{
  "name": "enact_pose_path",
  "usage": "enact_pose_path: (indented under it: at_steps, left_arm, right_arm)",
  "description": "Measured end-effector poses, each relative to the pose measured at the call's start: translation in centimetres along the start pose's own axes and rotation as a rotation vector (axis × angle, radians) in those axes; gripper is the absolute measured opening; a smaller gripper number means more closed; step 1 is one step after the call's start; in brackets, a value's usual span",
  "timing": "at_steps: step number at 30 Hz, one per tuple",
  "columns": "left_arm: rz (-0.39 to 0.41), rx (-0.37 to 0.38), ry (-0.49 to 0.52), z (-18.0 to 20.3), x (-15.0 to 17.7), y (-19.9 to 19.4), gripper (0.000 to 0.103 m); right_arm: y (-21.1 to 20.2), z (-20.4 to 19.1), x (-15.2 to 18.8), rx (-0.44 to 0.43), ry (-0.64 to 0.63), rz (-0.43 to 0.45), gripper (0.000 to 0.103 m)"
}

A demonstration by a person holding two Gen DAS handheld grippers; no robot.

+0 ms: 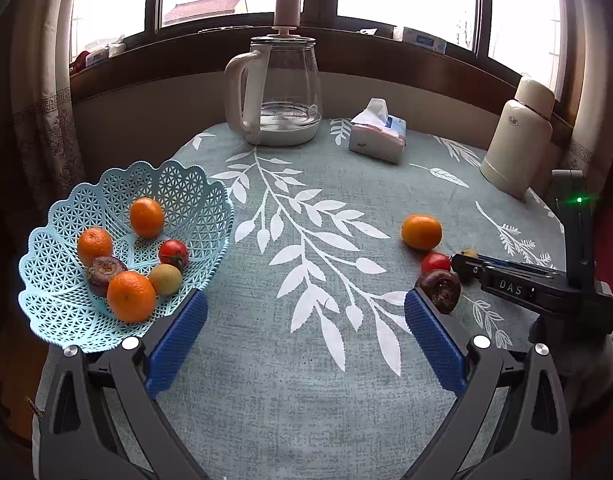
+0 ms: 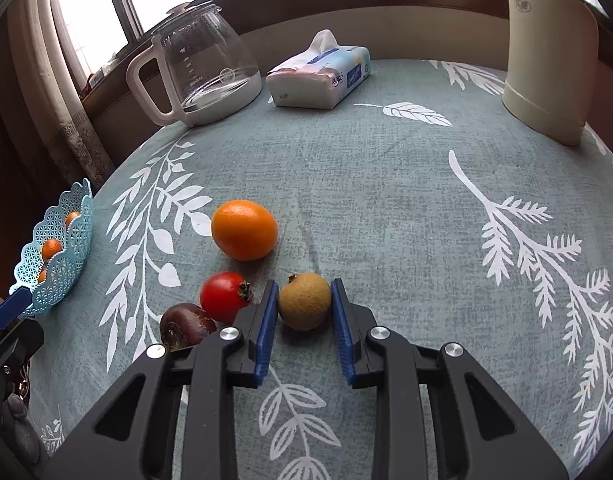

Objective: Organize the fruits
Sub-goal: 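Close the right tool on the second tan kiwi and lift it, then grasp the dark brown round fruit with the left tool while the right holds the kiwi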

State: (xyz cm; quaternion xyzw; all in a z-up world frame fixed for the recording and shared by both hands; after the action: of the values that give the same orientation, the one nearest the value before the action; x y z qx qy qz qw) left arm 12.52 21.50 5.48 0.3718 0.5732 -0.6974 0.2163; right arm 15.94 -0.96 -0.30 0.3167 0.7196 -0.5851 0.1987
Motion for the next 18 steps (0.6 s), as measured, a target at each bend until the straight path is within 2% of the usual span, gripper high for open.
enact_pose_path:
  at_steps: [9, 18]
  left_arm:
    - [-0.03, 0.024, 0.04, 2.5, 0.3, 1.5, 0.1]
    - [-0.088, 0.089, 0.085, 6.0, 0.9, 3.9, 0.1]
  right_arm:
    - [-1.1, 0.9, -0.2, -0.004, 0.041, 0.056, 0.027]
    - [-2.1, 2.7, -0.4, 0.026, 0.107, 0.099, 0.027]
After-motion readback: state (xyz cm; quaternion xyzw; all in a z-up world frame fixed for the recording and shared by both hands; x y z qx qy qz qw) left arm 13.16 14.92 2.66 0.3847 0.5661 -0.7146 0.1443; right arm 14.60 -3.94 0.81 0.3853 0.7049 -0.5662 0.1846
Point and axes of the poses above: each gripper's, at about its wrist camera, not at the fingertips, and y roughly the way its jaws point, z to its right, x to its underside, the point moved 3 cm from there along y, roughly the way its jaws point, and after that the axes turned 1 degree about -y, right-handed, at the moved point
